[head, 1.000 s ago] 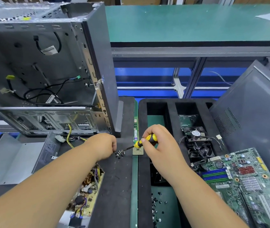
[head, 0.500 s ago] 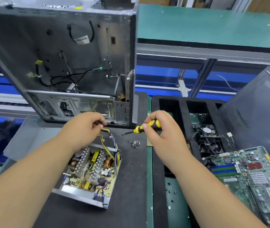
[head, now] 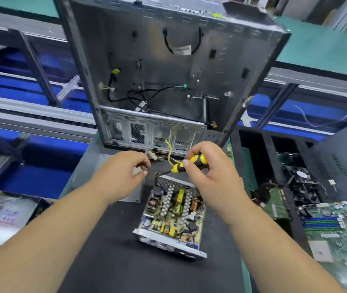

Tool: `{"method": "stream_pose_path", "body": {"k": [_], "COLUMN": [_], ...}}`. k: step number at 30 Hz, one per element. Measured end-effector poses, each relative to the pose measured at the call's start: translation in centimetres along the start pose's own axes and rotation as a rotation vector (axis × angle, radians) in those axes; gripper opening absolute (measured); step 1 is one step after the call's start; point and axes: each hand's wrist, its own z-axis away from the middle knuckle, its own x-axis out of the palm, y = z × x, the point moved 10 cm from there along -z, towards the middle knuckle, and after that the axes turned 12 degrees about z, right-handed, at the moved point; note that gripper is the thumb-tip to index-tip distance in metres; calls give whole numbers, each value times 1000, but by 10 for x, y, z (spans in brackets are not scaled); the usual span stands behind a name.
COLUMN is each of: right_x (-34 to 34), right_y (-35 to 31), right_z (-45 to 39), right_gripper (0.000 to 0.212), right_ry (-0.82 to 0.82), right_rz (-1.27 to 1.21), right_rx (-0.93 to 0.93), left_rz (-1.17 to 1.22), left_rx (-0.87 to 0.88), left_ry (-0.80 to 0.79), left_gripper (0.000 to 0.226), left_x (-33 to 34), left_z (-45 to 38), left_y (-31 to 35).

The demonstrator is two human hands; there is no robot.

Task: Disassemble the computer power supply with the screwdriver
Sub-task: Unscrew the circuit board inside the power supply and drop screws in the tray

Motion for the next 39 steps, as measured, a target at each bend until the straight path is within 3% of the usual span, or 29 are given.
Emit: {"method": "stream_pose_path", "body": {"k": [8, 16, 20, 23, 26, 29, 32, 39], "right_x": [38, 63, 70, 76, 78, 77, 79, 81], "right_y": [-23, -21, -19, -19, -21, -22, -20, -18], "right_z": [-7, -11, -14, -16, -16, -15, -14, -13], "right_gripper": [19, 12, 11, 10, 10, 10, 9, 8], "right_ry": [-82, -153, -173, -193, -197, -187, -200, -208], "right_rz": [212, 395, 422, 450, 482, 483, 489, 505], "right_rx": [-2, 66, 106, 132, 136, 140, 151, 155], "left_rz": [21, 185, 215, 97, -52, -47, -21, 19], "left_rx": [241, 173, 126, 159, 295, 456, 567, 574], "left_ry": [-79, -195, -179, -131, 38, 132, 103, 20], "left_gripper": [25, 32, 28, 26, 31, 27, 25, 28], "left_x": [5, 5, -6, -9, -11, -3, 17, 35], "left_z": [4, -11, -15, -12, 4, 30, 51, 64], "left_y": [0, -21, -36, -31, -8, 10, 17, 15]}}
